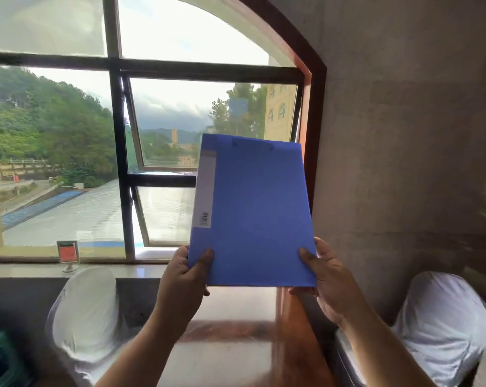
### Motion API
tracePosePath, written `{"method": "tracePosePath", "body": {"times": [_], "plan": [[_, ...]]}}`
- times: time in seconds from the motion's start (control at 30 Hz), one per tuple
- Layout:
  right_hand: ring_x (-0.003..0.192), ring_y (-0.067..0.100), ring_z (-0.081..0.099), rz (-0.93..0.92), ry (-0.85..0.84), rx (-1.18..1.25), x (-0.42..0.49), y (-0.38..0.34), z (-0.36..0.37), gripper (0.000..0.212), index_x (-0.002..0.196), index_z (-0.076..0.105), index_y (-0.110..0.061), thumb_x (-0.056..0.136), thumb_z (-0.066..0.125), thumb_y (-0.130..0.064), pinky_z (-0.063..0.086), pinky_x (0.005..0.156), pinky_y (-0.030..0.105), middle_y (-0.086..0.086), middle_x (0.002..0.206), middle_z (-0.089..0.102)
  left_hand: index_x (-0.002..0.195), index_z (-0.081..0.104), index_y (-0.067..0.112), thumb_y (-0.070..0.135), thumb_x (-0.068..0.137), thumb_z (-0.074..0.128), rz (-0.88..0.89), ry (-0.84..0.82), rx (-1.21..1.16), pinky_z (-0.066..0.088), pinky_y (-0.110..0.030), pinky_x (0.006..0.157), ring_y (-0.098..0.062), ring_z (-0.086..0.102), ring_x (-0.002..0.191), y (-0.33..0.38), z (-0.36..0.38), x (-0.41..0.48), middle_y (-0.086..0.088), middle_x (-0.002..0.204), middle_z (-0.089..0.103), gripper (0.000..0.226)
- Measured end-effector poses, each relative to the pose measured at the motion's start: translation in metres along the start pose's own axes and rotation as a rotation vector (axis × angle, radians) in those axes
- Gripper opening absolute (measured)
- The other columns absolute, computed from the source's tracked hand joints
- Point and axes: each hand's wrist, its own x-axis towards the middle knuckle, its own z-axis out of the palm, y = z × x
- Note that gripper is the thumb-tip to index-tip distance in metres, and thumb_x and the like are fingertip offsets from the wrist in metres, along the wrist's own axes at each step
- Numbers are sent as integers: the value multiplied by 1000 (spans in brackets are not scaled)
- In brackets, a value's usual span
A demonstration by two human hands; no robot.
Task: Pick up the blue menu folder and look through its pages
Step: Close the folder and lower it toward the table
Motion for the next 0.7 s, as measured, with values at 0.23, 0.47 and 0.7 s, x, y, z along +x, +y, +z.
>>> {"method": "tracePosePath", "body": {"times": [0.23,0.47,0.7], "plan": [[113,35,78,274,-28,70,-64,116,-58,28,125,72,-21,98,72,-16,66,88,44,17,131,78,111,75,6,34,86,75,-440,-216,-44,64,-41,82,-30,79,98,-122,-7,-59,-12,107,84,38],[95,21,81,833,59,-457,-246,316,-125,21,111,68,-17,105,60,2,66,84,44,17,120,82,106,78,13,30,93,78,-854,-435,599,62,-42,87,-23,77,96,-315,-26,-233,-3,102,82,22],[99,16,72,1150,-134,-905,-368,392,-155,11,112,65,-28,101,66,-30,62,87,47,-3,116,76,88,65,26,51,83,79,-1031,-689,832,55,-36,72,-13,69,85,-393,-36,-373,9,91,75,29]]}}
